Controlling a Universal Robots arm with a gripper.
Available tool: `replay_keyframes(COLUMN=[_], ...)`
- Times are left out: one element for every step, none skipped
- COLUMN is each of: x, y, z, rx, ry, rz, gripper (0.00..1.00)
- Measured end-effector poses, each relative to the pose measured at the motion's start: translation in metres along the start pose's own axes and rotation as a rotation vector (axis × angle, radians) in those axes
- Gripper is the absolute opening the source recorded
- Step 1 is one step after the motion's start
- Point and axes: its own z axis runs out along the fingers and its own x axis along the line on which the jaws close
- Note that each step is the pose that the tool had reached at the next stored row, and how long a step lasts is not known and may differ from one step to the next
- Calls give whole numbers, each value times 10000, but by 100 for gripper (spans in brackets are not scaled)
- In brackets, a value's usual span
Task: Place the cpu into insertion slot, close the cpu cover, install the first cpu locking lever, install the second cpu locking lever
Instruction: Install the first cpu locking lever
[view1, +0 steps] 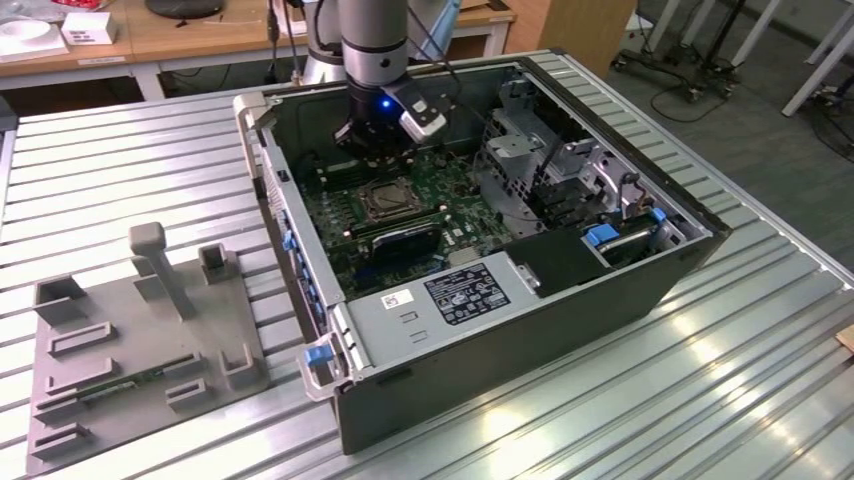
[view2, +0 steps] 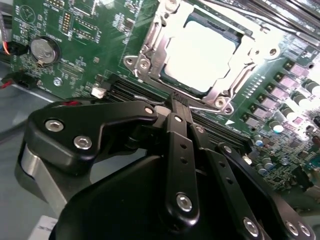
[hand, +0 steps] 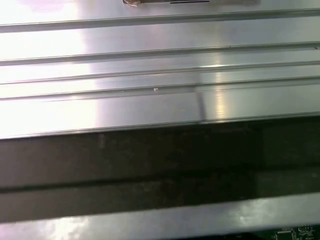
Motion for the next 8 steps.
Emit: replay_keyframes(x=[17, 33, 47, 56, 57, 57, 57, 58], y=[-2, -5, -7, -7, -7, -7, -7, -8], z=[-2, -4, -5, -6, -6, -6, -6, -6], rx=[-2, -4, -5, -6, -7, -7, -7, -8], ry=[-23, -44, -63, -74, -76, -77, -77, -78], rz=[-2, -4, -4, -5, -5, -6, -7, -7], gripper=[11, 11, 11, 11, 11, 11, 11, 11])
